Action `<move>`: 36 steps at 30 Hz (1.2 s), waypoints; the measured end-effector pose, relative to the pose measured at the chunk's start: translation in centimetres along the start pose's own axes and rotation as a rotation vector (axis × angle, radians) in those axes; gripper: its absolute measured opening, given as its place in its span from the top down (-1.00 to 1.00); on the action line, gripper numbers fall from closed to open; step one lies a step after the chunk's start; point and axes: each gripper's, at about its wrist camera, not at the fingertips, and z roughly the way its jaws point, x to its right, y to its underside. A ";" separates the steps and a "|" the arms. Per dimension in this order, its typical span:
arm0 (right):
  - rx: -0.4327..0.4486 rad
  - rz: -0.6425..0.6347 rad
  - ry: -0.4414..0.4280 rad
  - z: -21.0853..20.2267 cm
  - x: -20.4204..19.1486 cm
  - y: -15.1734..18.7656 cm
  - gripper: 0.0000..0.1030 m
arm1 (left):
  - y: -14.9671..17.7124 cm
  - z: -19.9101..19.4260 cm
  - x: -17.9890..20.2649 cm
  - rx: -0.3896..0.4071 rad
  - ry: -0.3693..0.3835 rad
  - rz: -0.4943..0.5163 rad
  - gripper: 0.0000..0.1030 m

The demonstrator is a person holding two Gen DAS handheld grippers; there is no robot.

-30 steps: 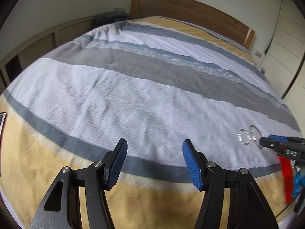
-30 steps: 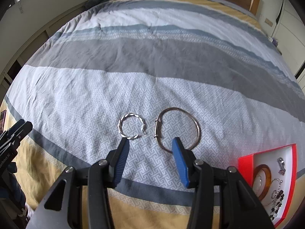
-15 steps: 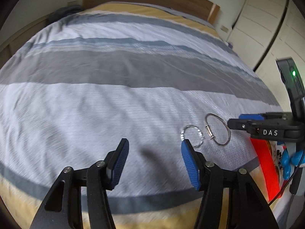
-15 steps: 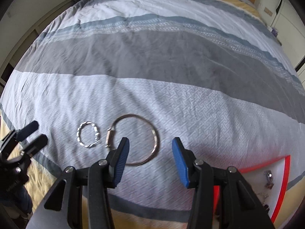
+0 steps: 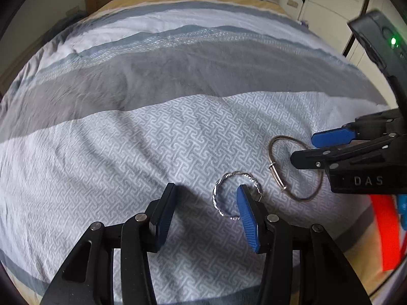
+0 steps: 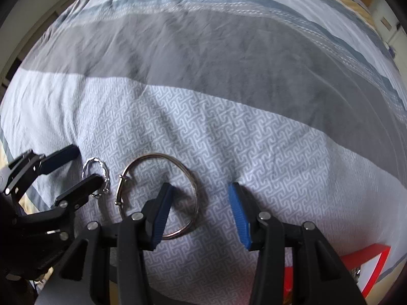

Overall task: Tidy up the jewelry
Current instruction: 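Grasp the twisted silver hoop with the left tool while the right tool grasps the silver clasp bangle, then carry hoop and silver bangle into the red box and release both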

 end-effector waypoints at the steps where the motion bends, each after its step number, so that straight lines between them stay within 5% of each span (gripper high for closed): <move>1: -0.002 -0.011 0.003 0.3 -0.3 -0.1 0.27 | -0.1 0.2 0.1 0.002 -0.005 0.000 0.16; 7: 0.021 -0.073 0.017 0.5 -2.2 0.2 0.86 | -0.4 0.5 0.1 0.025 -0.030 0.002 0.88; 25: 0.297 0.002 -0.060 -11.3 -2.0 5.7 0.92 | 0.7 -7.9 1.3 0.120 -0.133 -0.056 0.89; 36: 0.361 0.160 0.028 -18.1 9.2 13.7 0.92 | -0.1 -12.2 11.7 0.190 -0.027 0.058 0.89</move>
